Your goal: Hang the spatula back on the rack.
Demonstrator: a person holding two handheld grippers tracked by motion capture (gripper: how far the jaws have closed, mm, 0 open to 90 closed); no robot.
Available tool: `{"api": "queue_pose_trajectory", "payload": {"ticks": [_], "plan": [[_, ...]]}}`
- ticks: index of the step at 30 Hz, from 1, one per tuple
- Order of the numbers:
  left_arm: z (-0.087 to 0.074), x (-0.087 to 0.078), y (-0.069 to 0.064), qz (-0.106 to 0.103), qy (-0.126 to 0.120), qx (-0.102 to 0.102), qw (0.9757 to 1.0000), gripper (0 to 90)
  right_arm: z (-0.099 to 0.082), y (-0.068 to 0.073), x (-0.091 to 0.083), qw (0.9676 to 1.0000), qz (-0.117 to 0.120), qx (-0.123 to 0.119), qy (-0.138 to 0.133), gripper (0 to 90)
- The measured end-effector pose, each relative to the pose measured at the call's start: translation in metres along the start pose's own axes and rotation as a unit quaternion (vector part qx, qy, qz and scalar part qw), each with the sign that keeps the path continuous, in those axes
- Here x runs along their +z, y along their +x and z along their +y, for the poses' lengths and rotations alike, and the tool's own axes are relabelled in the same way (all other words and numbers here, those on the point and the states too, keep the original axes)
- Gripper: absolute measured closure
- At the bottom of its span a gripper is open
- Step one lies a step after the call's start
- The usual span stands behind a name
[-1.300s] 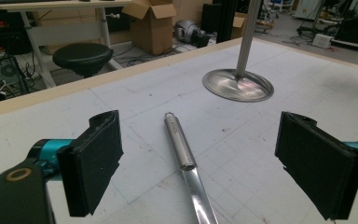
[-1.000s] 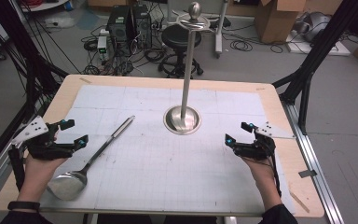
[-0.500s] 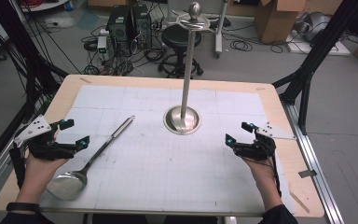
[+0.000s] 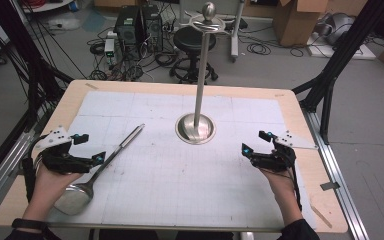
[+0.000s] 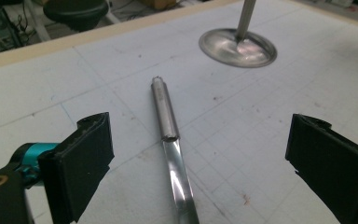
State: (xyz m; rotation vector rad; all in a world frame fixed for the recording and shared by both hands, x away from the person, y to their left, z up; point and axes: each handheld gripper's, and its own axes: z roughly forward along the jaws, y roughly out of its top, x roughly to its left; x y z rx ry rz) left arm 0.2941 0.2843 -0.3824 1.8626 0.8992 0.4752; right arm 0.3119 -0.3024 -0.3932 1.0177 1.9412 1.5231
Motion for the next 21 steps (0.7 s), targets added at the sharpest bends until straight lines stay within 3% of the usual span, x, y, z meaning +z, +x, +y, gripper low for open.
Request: {"api": "queue_pose_trajectory", "payload": {"ticks": [5, 13, 16, 19, 21], "plan": [[-0.002, 0.013, -0.001, 0.016, 0.052, -0.007, 0.9985, 8.2, 0.0, 0.0, 0.001, 1.0, 0.003, 0.0, 0.002, 13.8], [-0.006, 0.027, -0.002, 0.019, 0.103, -0.006, 0.9945, 11.3, 0.0, 0.0, 0.001, 1.0, 0.003, 0.002, 0.002, 13.7], [-0.008, 0.034, -0.004, 0.024, 0.131, -0.001, 0.9911, 11.5, 0.0, -0.001, 0.0, 1.0, 0.003, 0.003, -0.001, 13.7], [-0.011, 0.039, -0.004, 0.026, 0.155, -0.01, 0.9876, 13.2, 0.0, -0.002, 0.0, 1.0, 0.003, 0.003, -0.002, 13.7], [-0.012, 0.04, -0.004, 0.026, 0.16, -0.014, 0.9866, 16.6, 0.0, -0.002, 0.0, 1.0, 0.002, 0.005, -0.002, 13.6]]}}
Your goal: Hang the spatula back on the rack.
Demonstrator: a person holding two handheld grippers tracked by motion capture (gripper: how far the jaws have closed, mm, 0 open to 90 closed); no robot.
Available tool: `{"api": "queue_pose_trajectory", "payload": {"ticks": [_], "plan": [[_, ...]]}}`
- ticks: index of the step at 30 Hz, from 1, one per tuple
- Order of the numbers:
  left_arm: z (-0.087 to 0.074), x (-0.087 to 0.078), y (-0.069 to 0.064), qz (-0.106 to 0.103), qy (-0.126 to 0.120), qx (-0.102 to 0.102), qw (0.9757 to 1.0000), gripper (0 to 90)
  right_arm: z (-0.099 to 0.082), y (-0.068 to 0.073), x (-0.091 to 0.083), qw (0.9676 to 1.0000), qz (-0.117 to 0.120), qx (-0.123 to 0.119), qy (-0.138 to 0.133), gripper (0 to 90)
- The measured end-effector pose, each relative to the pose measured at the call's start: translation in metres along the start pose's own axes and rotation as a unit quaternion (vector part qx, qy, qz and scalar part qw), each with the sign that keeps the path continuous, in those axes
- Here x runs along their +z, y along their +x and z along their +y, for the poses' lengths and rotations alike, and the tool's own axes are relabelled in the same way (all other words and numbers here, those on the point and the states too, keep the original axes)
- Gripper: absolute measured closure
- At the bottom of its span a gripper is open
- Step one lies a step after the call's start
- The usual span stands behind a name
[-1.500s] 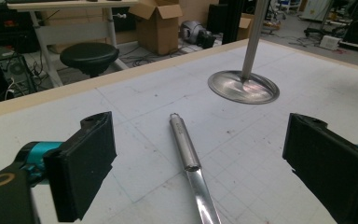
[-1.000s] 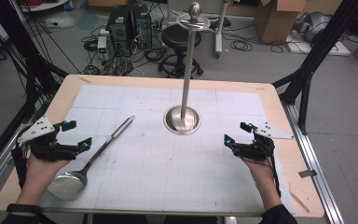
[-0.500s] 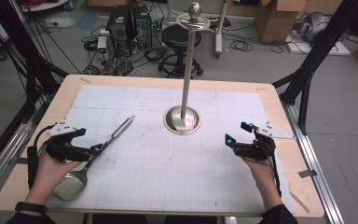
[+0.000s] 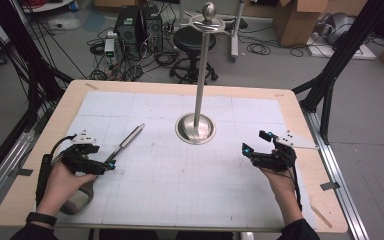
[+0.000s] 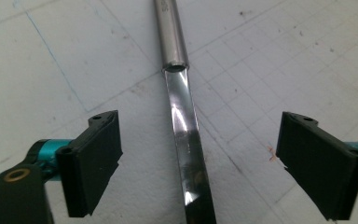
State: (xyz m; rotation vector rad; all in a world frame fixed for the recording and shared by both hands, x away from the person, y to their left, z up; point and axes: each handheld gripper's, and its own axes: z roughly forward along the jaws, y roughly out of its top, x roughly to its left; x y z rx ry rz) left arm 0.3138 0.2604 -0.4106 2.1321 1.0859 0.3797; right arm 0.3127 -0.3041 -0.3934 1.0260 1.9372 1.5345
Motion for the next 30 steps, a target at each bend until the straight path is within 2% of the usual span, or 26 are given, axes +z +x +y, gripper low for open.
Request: {"api": "queue_pose_trajectory", "payload": {"ticks": [8, 9, 13, 17, 23, 26, 30], "plan": [[-0.003, 0.009, -0.002, 0.005, 0.042, -0.007, 0.9991, 22.0, 0.0, -0.001, -0.001, 1.0, 0.0, 0.004, -0.001, 13.4], [-0.003, 0.01, -0.002, 0.006, 0.048, -0.01, 0.9988, 25.5, 0.0, -0.001, -0.001, 1.0, 0.001, 0.005, -0.001, 13.4], [-0.004, 0.013, -0.002, 0.013, 0.063, -0.011, 0.9979, 28.1, 0.0, -0.001, -0.001, 1.0, 0.0, 0.005, 0.0, 13.5], [-0.004, 0.015, -0.004, 0.018, 0.081, -0.008, 0.9965, 35.3, 0.0, -0.001, -0.001, 1.0, 0.001, 0.006, 0.0, 13.5], [-0.005, 0.015, -0.004, 0.024, 0.083, -0.009, 0.9962, 43.1, 0.0, -0.001, 0.0, 1.0, 0.0, 0.006, 0.001, 13.5], [-0.005, 0.016, -0.005, 0.025, 0.086, -0.011, 0.9959, 44.0, 0.0, -0.001, 0.0, 1.0, 0.001, 0.007, 0.004, 13.5], [-0.004, 0.018, -0.006, 0.035, 0.096, -0.012, 0.9947, 48.3, 0.0, -0.002, 0.0, 1.0, 0.001, 0.007, 0.002, 13.5]]}}
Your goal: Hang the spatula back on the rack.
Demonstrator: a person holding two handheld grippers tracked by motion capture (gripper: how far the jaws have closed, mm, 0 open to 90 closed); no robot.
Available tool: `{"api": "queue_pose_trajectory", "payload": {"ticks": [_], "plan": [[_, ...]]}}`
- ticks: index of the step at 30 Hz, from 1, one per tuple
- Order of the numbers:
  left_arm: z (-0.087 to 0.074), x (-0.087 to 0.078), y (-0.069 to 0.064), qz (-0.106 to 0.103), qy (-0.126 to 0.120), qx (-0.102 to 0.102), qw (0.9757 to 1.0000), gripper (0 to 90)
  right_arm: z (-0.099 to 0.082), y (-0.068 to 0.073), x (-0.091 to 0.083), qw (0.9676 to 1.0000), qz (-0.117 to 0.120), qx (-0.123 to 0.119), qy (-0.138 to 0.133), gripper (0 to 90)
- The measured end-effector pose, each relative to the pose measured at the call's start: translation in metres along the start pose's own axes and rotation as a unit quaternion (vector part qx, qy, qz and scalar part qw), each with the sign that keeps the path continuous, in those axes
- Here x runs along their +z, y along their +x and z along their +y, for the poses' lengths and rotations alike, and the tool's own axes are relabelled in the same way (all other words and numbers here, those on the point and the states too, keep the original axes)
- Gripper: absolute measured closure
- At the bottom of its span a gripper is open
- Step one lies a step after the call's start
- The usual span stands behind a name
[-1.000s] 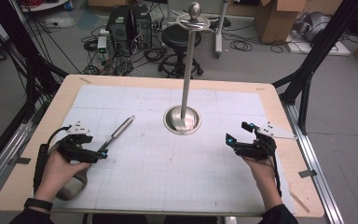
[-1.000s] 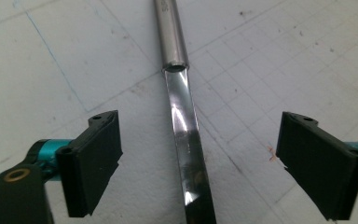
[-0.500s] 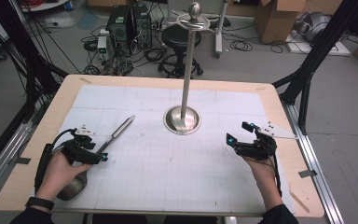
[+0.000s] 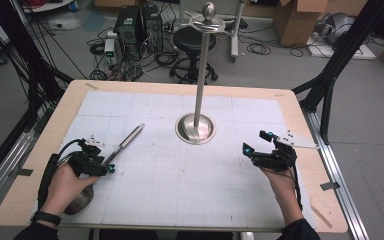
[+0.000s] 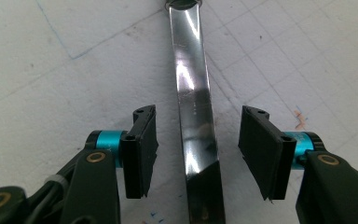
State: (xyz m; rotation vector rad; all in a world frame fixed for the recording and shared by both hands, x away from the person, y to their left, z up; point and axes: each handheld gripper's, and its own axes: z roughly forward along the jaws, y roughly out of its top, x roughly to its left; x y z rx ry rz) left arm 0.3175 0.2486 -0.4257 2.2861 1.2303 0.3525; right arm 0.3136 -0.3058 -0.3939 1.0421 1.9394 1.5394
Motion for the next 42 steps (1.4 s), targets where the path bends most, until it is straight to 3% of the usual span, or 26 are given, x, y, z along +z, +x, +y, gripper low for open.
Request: {"api": "queue_pose_trajectory", "payload": {"ticks": [14, 23, 32, 36, 42], "plan": [[0.003, -0.0007, -0.0014, 0.003, 0.009, -0.009, 0.9999, 69.7, -0.0004, -0.0007, 0.0005, 1.0, 0.002, 0.002, 0.001, 13.5], [0.0038, -0.0009, -0.0017, 0.007, 0.011, -0.027, 0.9996, 73.4, -0.0009, -0.0021, -0.0001, 1.0, 0.002, 0.008, 0.003, 13.6], [0.0008, -0.0014, 0.0019, -0.005, -0.001, -0.042, 0.9991, 74.2, -0.0011, -0.0019, 0.0011, 0.9999, 0.007, 0.008, 0.004, 13.5], [0.0001, -0.0019, 0.002, -0.006, -0.006, -0.038, 0.9992, 74.4, -0.0012, -0.0021, 0.0009, 0.9999, 0.006, 0.01, 0.004, 13.5], [0.0001, -0.0086, 0.0038, -0.009, -0.033, -0.031, 0.9989, 74.5, -0.0012, -0.0027, 0.0011, 0.9999, 0.006, 0.009, 0.003, 13.5]]}}
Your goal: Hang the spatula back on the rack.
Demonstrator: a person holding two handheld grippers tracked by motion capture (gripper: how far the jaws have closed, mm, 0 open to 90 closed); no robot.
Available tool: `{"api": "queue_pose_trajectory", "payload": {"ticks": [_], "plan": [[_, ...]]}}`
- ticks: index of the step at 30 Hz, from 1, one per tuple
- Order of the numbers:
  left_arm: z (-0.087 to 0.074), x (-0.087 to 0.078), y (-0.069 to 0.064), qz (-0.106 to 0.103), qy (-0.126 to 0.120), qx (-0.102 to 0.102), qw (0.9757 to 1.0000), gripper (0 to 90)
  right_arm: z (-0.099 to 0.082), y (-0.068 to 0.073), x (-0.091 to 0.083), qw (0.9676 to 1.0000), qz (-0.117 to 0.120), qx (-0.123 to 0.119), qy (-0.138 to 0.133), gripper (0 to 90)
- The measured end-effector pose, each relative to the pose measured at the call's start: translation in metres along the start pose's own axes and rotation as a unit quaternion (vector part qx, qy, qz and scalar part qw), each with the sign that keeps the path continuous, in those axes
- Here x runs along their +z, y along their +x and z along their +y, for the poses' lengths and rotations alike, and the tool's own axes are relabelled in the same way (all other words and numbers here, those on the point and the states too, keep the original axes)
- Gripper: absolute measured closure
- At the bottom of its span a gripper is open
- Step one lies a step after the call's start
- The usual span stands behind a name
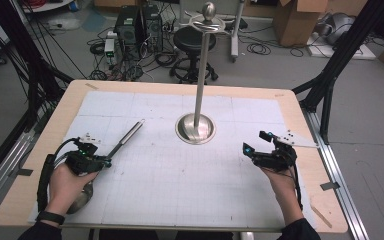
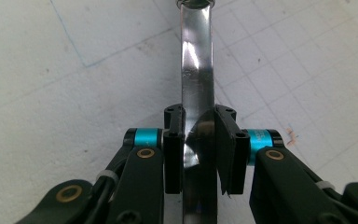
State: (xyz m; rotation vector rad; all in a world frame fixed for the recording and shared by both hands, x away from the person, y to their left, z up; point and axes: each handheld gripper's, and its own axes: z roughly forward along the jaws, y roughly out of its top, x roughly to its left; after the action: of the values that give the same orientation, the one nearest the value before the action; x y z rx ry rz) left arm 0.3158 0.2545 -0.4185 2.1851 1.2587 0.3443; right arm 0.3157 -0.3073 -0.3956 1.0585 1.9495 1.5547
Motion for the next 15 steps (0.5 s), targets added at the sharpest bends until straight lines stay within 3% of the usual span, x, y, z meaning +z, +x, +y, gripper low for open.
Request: {"api": "queue_pose_trajectory", "payload": {"ticks": [5, 15], "plan": [[0.002, -0.005, -0.001, -0.009, -0.025, 0.003, 0.9997, 74.6, 0.0, 0.0, 0.0, 1.0, 0.0, -0.001, 0.0, 13.5], [0.005, -0.012, -0.005, -0.014, -0.046, 0.016, 0.9987, 74.6, 0.0, 0.0, -0.001, 1.0, -0.002, 0.0, -0.002, 13.5]]}}
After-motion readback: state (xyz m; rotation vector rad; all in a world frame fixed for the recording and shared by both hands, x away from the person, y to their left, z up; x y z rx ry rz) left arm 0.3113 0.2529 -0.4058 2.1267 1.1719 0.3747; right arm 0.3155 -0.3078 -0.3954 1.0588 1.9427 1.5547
